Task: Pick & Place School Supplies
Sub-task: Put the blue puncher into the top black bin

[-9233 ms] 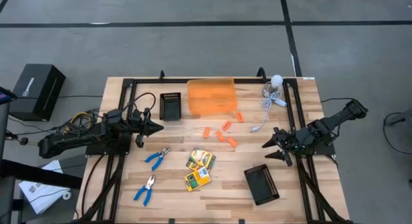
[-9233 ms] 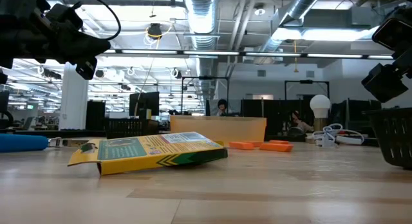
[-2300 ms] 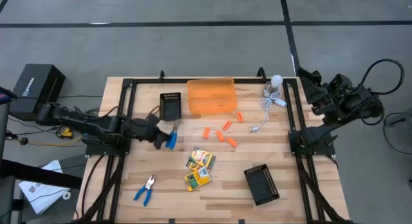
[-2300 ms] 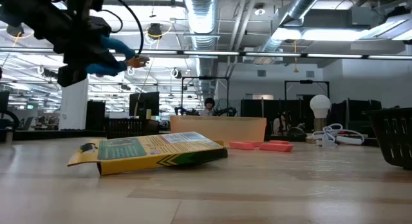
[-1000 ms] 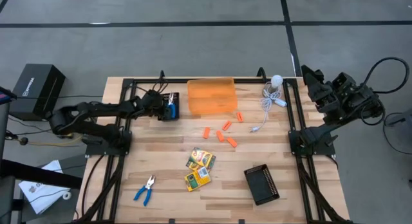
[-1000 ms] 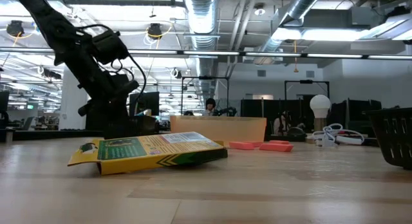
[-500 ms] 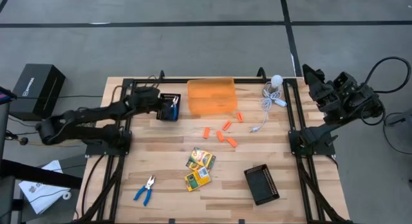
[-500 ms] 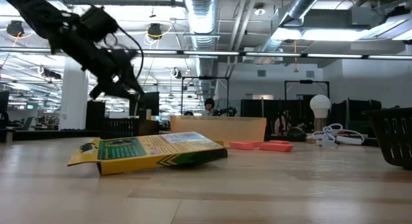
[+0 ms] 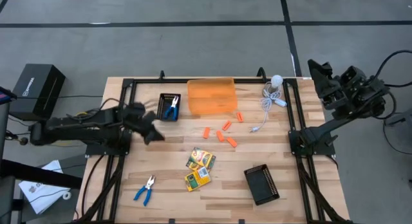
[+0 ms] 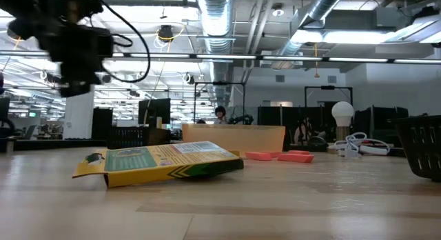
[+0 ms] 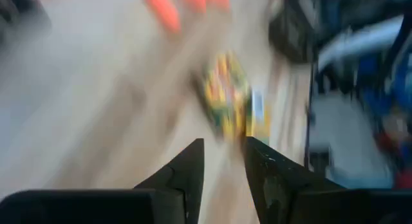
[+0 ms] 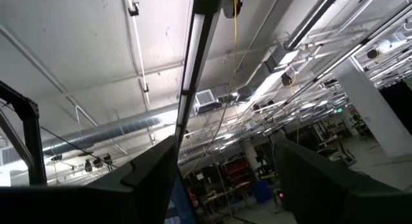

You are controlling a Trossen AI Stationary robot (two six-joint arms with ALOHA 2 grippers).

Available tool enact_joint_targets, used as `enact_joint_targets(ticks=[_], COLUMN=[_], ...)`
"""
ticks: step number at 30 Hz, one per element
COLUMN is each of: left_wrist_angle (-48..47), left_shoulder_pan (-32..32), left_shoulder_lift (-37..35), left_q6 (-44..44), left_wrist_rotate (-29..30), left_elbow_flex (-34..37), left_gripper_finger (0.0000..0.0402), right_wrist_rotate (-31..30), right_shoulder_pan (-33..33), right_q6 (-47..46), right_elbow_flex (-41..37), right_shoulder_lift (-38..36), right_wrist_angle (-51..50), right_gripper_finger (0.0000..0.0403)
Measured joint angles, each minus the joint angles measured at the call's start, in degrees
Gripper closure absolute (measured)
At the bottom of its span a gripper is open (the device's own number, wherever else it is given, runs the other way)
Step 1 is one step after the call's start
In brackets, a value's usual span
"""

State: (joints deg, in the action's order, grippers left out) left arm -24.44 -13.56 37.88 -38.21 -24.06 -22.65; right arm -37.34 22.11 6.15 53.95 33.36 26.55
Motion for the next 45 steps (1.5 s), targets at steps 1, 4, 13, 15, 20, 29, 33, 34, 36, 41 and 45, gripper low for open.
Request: enact_joint_targets(ticks=[1, 4, 13, 15, 20, 29, 33, 34, 36, 41, 45], left_wrist_angle=[-1.62, -4.39, -4.26, -3.7, -0.72, 10.34, 12.87, 12.9, 13.41, 13.99, 16.01], left_shoulder_pan=[2.76, 11.56, 39.0, 44.1, 53.89, 60.6, 62.62, 62.99, 63.63, 65.63, 67.39], left_shoulder_lift=[-0.44, -0.88, 3.26, 5.4, 11.01, 23.71, 29.04, 29.95, 31.53, 34.05, 35.57], left_q6=[-1.74, -9.41, -35.22, -39.73, -50.2, -61.84, -64.56, -65.11, -65.77, -65.74, -65.88], left_wrist_rotate=[0.0, 0.16, 8.39, 9.81, 14.45, 19.58, 19.57, 19.57, 19.55, 16.86, 16.51], left_elbow_flex=[0.0, 0.0, 0.0, 0.0, 0.0, 0.0, 0.0, 0.0, 0.0, 0.0, -0.08], left_gripper_finger=[0.0303, 0.0307, 0.0308, 0.0308, 0.0306, 0.0257, 0.0246, 0.0246, 0.0248, 0.0254, 0.0252], right_wrist_rotate=[0.0, -0.02, -0.15, -0.15, -0.15, -0.13, -0.01, -0.01, 0.0, 0.02, 0.02], right_shoulder_pan=[0.0, 0.0, 0.0, 0.0, 0.0, 0.0, 0.0, 0.0, 0.0, 0.0, 0.0], right_q6=[0.0, -0.04, -0.11, -0.1, -0.11, -0.13, -1.45, -1.86, -2.12, -2.19, -2.62], right_elbow_flex=[0.37, 0.77, 0.82, 0.79, 0.79, 0.79, 0.79, 0.79, 0.77, 0.75, 0.75], right_shoulder_lift=[0.0, 0.0, -0.49, -0.4, -0.46, -0.44, -0.44, -0.47, -0.62, -0.91, -1.37], right_wrist_angle=[-0.76, -1.76, -6.4, -7.29, -8.61, -9.91, -10.81, -11.22, -11.55, -11.55, -11.7], right_gripper_finger=[0.0159, 0.0159, 0.0159, 0.0159, 0.0159, 0.0159, 0.0159, 0.0159, 0.0159, 0.0159, 0.0159])
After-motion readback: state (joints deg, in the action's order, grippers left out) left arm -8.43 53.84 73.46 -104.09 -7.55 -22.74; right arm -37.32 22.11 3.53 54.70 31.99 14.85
